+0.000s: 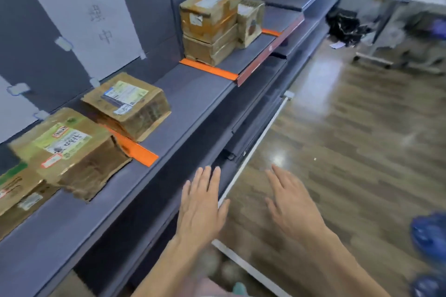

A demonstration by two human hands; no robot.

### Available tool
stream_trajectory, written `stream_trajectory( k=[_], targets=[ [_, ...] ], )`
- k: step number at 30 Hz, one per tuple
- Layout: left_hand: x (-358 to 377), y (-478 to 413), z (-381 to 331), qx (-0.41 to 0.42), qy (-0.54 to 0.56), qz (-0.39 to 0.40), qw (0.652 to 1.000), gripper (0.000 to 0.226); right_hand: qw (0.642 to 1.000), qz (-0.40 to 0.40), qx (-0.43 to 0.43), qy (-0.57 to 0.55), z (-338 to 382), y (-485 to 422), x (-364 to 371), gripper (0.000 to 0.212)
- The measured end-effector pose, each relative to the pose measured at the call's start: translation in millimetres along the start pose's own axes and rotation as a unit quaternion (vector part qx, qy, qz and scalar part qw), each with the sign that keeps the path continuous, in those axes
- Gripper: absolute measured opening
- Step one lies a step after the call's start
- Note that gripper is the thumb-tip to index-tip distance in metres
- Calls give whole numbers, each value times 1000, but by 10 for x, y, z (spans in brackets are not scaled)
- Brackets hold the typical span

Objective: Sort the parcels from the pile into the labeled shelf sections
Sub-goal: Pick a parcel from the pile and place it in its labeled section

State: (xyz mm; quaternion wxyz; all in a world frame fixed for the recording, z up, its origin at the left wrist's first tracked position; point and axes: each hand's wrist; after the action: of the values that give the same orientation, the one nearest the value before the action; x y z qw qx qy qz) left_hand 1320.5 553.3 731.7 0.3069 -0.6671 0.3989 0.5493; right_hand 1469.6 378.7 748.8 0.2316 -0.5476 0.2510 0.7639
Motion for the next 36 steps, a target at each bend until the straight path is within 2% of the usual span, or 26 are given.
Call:
stream_trajectory(
  k=[4, 7, 9, 17, 25, 28, 36],
  targets=[
    [57, -404, -496, 77, -17, 15, 997, 78, 998, -14, 63, 5, -471, 131, -171, 71],
    [125, -751, -836, 129, -24, 35, 991, 77, 992, -49, 112, -38, -782, 191, -248, 66],
    [172, -1006, -1051, 156, -19, 49, 986, 78, 990, -41, 133, -30, -985, 172, -270, 64],
    [455, -2450, -1823, 243, -18, 63, 968, 79, 978, -46, 201, -18, -1976, -606, -443, 66],
    [374, -3998, -2328, 279, -13, 87, 956, 78, 974, -46, 221, -10, -2781, -1710, -949, 66],
    [339, -4363, -2362, 268, -7, 79, 960, 77, 972, -53, 229, -28, -3025, -2062, -1082, 66],
    [466, -5420, -2648, 226, -2, 100, 969, 79, 983, -29, 179, -29, -3676, -3114, -1288, 66]
  ],
)
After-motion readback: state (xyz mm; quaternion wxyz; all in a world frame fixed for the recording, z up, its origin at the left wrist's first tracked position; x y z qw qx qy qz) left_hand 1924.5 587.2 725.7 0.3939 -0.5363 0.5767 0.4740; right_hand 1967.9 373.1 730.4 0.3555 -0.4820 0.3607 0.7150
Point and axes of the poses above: each hand's wrist, its own y-axis away from the middle knuckle, its own x-axis out of the palm, z = x × y, and after that the axes turned 4 degrees about -y, right-handed
